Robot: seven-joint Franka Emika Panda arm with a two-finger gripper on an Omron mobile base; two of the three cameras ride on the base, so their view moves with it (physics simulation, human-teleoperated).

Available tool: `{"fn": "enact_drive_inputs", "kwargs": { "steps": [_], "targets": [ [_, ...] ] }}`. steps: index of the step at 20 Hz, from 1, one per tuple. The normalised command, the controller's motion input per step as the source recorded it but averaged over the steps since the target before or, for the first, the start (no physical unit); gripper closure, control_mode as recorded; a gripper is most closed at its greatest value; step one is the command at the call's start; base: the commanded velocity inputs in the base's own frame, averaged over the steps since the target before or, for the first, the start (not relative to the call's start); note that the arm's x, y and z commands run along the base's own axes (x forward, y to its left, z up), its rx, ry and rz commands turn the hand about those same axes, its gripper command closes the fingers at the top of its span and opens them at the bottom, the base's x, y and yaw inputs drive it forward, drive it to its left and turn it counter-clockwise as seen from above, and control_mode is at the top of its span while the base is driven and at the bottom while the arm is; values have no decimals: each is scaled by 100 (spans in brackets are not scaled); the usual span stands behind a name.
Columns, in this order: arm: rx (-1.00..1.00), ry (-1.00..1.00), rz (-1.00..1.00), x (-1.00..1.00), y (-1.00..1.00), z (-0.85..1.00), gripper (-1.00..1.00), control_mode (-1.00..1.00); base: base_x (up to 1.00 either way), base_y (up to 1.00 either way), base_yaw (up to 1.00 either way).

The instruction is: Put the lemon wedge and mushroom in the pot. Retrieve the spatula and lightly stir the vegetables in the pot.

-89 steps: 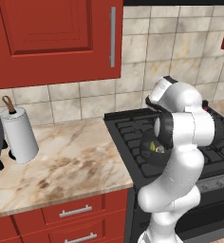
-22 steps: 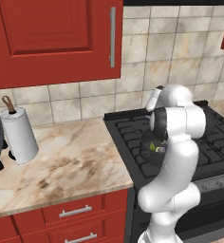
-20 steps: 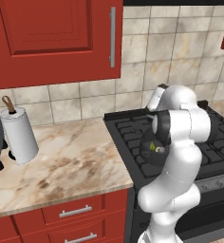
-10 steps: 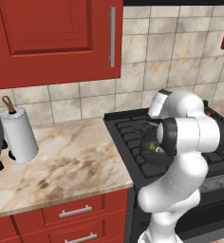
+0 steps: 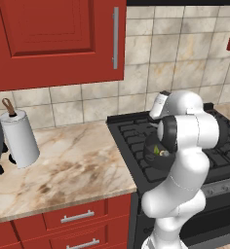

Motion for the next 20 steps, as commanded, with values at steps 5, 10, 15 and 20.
{"fn": "enact_drive_inputs", "kwargs": {
  "steps": [5, 10, 15, 20],
  "targets": [
    [0, 0, 0, -32, 0, -11, 100, -100, 0, 0, 0],
    [0, 0, 0, -30, 0, 4, 100, -100, 0, 0, 0],
    [0, -1, 0, 9, 2, 0, 100, -100, 0, 0, 0],
    [0, 0, 0, 22, 12, -2, 100, -100, 0, 0, 0]
  ]
}}
